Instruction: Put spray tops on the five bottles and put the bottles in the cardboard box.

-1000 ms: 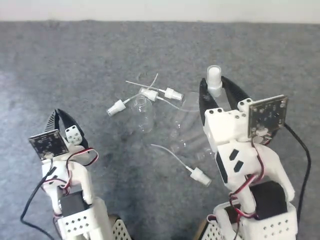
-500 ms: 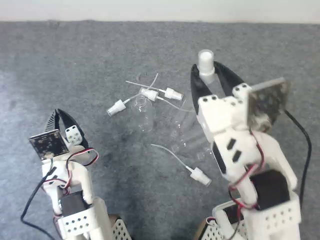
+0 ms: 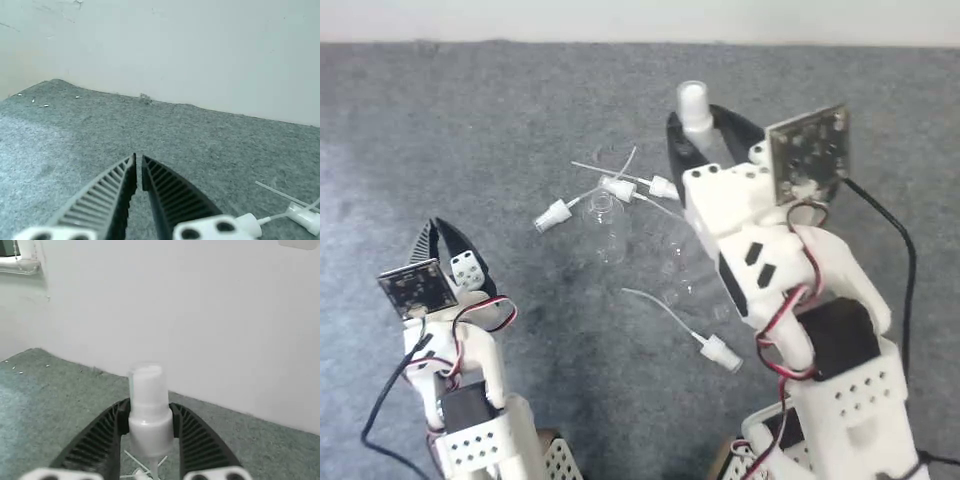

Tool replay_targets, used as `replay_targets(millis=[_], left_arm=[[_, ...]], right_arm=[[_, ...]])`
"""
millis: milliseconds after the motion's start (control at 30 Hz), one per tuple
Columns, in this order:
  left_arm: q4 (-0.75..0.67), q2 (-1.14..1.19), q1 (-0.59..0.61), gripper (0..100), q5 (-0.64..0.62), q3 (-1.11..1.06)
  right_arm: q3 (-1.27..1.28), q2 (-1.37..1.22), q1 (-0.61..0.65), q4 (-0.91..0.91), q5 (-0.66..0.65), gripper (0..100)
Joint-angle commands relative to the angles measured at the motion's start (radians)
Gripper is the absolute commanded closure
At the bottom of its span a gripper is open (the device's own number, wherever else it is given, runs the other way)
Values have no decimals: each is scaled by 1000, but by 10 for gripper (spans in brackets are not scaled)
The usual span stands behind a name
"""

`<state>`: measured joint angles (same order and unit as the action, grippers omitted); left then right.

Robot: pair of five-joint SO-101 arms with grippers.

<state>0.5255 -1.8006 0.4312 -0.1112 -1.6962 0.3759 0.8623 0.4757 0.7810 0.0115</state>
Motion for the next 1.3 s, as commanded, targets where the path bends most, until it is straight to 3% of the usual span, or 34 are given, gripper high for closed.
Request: replay_targets(millis=[0, 400, 600, 867, 1267], left_arm=[[5, -18, 5, 988, 8, 12], [5, -18, 5, 988, 8, 12], [5, -18, 5, 988, 8, 12], [5, -18, 6, 988, 8, 12], [5, -18, 6, 988, 8, 12]], right_arm=[[-71, -38, 25, -48, -68, 992], [-71, -199, 28, -186, -84, 992], [-68, -193, 91, -180, -81, 992], [-46, -157, 96, -189, 127, 991], [-23, -151, 102, -243, 133, 991]])
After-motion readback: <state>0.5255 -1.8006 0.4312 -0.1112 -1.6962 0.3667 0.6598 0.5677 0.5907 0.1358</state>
